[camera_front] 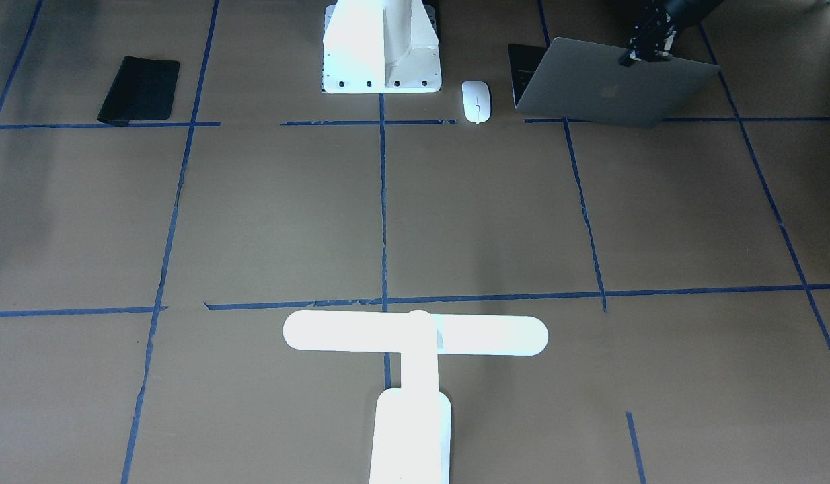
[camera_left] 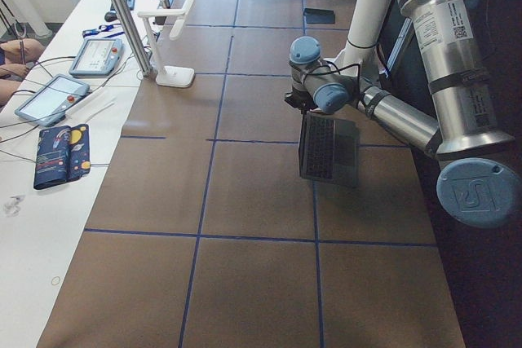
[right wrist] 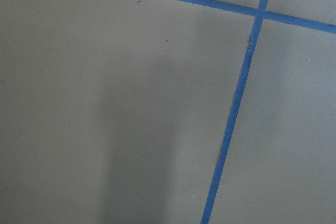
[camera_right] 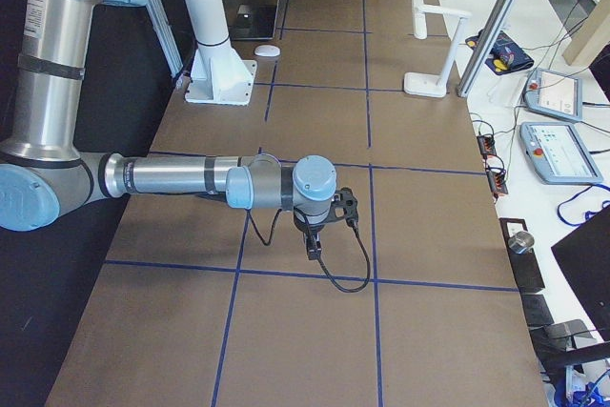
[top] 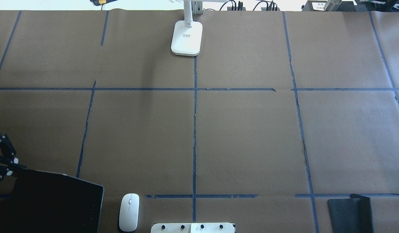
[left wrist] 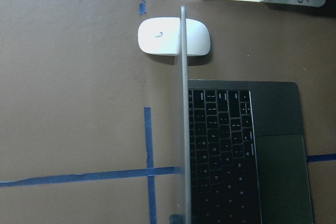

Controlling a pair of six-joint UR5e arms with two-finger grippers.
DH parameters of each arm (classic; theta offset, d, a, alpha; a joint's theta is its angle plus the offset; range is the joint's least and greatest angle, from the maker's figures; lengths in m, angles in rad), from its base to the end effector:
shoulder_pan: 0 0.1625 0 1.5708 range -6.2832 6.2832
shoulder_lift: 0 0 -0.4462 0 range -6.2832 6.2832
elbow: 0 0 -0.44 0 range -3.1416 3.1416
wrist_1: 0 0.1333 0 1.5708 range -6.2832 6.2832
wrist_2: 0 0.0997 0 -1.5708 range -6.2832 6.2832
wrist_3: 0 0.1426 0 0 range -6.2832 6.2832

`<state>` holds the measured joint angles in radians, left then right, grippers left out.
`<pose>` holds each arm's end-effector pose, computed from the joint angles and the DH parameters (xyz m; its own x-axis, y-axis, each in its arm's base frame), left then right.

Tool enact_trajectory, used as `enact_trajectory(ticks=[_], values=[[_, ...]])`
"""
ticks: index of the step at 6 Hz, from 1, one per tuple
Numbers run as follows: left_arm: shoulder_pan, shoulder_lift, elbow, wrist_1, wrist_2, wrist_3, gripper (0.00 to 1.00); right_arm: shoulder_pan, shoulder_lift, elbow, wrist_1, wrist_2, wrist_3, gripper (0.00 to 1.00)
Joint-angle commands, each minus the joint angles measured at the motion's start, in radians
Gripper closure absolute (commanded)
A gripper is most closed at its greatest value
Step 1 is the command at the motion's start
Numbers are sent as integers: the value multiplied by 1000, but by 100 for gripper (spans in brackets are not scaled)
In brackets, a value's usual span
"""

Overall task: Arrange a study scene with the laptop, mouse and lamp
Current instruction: 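Carry the laptop with the left gripper toward the lamp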

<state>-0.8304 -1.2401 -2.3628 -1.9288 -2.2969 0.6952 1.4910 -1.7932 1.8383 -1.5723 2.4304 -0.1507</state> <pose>0.2380 -0.3177 0.3886 -0.1224 0.9852 0.1199 -0.4976 -0.1655 0.8515 -0.0103 -0.4454 0.6665 0.6287 -0.2335 0.7417 0.1760 0.9718 0.1567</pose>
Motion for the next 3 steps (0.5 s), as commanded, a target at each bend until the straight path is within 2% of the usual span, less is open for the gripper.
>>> enact_trajectory(ticks=[1,2,3], values=[[-70,-46,17,7,0,43,100,0,0,1,0,2,0,0],[-76,-147,45,77,0,44,100,0,0,1,0,2,-1,0],[-84,-274,50,200,2,43,100,0,0,1,0,2,-1,0]])
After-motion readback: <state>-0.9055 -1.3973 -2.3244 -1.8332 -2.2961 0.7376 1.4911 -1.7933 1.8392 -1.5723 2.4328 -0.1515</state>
